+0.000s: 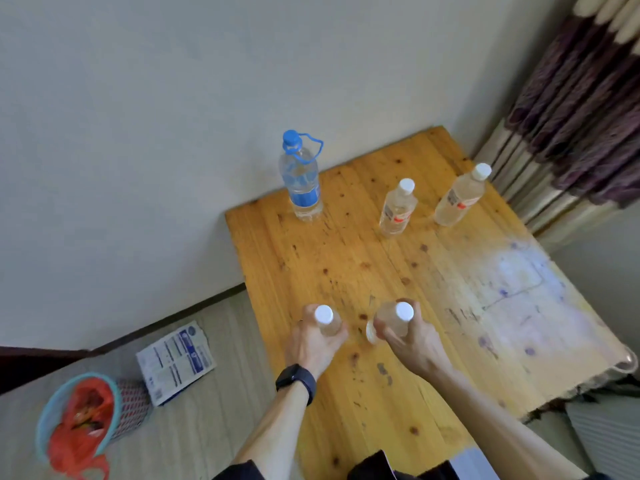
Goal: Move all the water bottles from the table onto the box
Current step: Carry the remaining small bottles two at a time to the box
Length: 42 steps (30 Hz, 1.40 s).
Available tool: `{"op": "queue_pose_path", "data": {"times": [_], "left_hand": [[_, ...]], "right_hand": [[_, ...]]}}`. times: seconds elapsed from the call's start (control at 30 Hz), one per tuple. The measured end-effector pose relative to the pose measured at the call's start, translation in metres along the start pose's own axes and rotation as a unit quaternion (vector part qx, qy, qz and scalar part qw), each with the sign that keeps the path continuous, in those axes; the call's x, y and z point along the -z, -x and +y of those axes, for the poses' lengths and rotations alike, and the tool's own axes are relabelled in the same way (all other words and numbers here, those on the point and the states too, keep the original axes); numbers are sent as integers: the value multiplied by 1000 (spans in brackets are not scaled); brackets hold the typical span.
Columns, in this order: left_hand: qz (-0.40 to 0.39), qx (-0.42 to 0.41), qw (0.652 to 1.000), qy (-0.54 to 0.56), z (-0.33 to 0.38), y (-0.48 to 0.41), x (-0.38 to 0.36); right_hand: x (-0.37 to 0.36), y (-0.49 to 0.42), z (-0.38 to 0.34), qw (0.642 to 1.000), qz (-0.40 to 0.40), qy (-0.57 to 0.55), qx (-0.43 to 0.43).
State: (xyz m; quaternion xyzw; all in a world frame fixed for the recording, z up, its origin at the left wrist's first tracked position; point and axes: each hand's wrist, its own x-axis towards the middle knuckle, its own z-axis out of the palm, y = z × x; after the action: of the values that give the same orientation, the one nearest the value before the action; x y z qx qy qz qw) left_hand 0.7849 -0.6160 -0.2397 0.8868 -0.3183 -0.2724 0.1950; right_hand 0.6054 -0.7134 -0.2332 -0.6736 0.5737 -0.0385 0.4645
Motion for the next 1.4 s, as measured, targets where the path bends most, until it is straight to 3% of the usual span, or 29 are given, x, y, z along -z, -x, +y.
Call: {"op": "queue_pose_path", "data": {"times": [0.2, 0.37, 0.47, 0.67, 0.87, 1.0, 1.3, 1.4], "left_hand": [[-58, -138, 986, -70, 44, 34, -8], [-140, -295, 937, -125, 124, 87, -51], [-194, -402, 883, -146, 173, 138, -91], [-294, -572, 748, -167, 253, 306, -187], [-385, -643, 632, -196, 264, 507, -266], [-454, -673, 546, -207, 254, 637, -303], [-480, -784, 342, -194, 246, 910, -344], [-474, -819, 275, -167, 246, 999, -350]], "right_hand": [[45, 96, 57, 982, 126, -118, -77], [85, 186, 133, 939, 248, -158, -178], [101, 251, 179, 894, 334, -190, -229], [117, 402, 260, 771, 491, -263, -309], [107, 561, 338, 677, 577, -247, -384], [83, 665, 382, 574, 644, -275, -425], [67, 868, 425, 384, 716, -229, -536], [76, 936, 430, 344, 738, -195, -547]]}}
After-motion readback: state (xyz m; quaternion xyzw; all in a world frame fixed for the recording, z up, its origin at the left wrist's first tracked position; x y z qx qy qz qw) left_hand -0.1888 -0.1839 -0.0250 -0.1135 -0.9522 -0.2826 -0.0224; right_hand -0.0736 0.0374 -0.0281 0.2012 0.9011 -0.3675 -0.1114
